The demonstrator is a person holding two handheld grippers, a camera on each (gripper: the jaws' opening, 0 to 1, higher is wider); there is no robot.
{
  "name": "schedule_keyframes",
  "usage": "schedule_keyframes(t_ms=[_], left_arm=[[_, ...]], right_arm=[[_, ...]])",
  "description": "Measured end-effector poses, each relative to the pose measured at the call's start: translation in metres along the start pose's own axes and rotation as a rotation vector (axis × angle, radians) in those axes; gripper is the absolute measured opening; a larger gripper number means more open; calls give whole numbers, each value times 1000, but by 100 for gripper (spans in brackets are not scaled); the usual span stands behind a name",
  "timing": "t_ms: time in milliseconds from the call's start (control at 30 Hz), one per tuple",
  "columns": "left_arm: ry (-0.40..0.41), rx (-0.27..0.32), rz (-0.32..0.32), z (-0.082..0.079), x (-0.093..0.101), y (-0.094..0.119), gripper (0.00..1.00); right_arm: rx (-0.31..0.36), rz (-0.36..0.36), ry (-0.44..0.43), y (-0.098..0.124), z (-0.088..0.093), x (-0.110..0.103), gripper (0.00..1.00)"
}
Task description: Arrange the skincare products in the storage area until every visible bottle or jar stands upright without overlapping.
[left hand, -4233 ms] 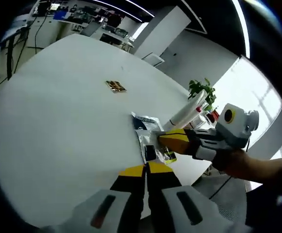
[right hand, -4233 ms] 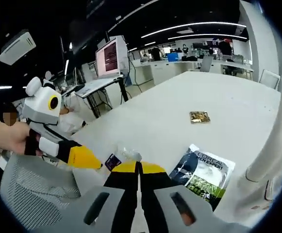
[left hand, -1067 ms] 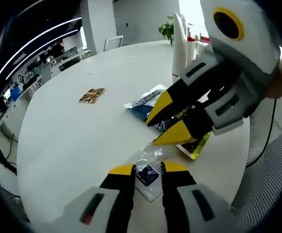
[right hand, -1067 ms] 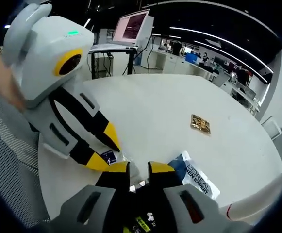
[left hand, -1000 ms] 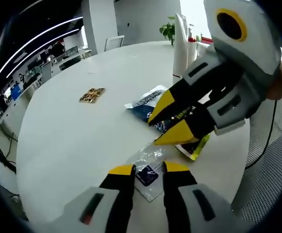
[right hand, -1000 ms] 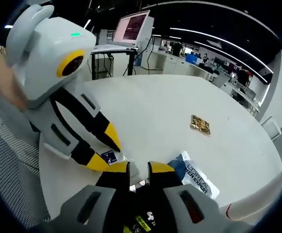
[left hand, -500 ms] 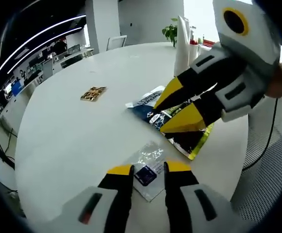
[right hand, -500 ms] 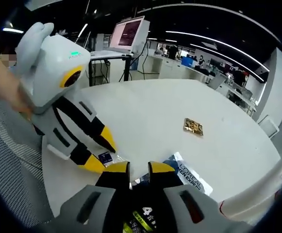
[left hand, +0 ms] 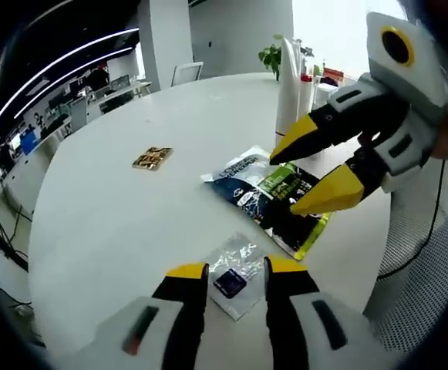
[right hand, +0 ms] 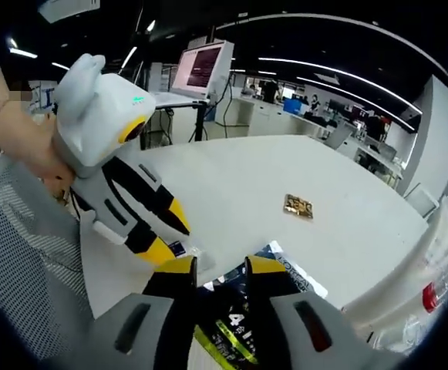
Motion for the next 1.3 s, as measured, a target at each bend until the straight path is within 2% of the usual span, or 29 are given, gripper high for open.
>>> schedule_keyframes(t_ms=[133, 300, 500, 867, 1133, 1300], left_arm=[[5, 8, 2, -4, 3, 5, 34], [9, 20, -2, -7, 4, 9, 41], [25, 21, -4, -9, 10, 15, 44], [82, 66, -10, -20, 23, 34, 60], [113, 67, -26, -22, 26, 47, 71], [158, 85, -40, -29, 28, 61, 74]], right_arm=[[4, 12, -17, 11, 1, -1, 30], [9, 20, -31, 23, 1, -1, 35], [14, 25, -48, 43, 0, -3, 43], [11, 34, -80, 76, 2, 3, 57], [23, 99, -130, 106, 7, 15, 63], [26, 163, -177, 128, 14, 25, 66]])
Point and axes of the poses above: the point that each gripper's makers call its tool centre point, and the gripper's own axes: y roughly backward along the fingers, x roughly to its right, z roughly out of its underside, the point moved 7 cm from there along y, roughly backward along the fingers, and after that the axes turned 13 degrees about x, right-handed, at the moved point
